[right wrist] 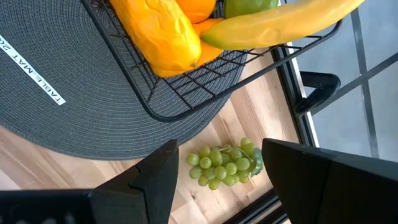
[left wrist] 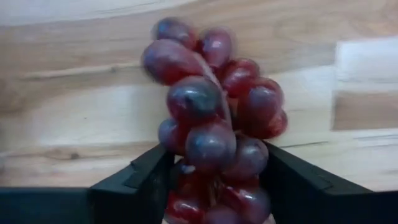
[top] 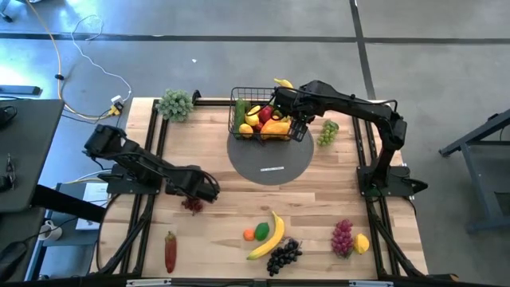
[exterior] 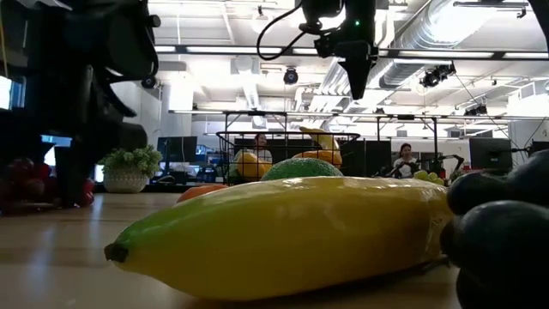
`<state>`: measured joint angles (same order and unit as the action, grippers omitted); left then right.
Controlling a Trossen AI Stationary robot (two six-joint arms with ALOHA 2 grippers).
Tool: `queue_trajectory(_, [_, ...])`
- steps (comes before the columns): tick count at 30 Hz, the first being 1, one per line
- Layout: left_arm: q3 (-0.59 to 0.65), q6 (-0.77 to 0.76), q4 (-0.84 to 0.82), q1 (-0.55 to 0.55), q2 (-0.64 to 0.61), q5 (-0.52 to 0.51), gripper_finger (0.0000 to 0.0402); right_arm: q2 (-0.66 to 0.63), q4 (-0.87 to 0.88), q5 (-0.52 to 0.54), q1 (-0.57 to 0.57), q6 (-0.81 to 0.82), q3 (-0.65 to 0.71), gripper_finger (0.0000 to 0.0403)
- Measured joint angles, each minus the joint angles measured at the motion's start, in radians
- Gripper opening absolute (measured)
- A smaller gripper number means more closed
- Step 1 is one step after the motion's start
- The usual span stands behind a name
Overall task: Build produce basket
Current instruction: Put the grapes into the wire basket
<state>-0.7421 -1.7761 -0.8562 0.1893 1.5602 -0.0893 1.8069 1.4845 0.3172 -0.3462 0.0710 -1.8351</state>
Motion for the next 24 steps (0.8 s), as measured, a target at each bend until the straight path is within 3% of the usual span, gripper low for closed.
queue_trajectory(12, [-0.006, 0.247, 0.034, -0.01, 0.008, -0.008, 0.0022, 0.0, -0.001, 0.0, 0.0, 0.01, 0.0, 0.0213])
queue_trajectory(24, [-0.101, 0.522, 0.011, -0.13, -0.13, -0.076, 0.0009, 0.0, -0.003, 0.05, 0.0, 0.037, 0.0, 0.0213])
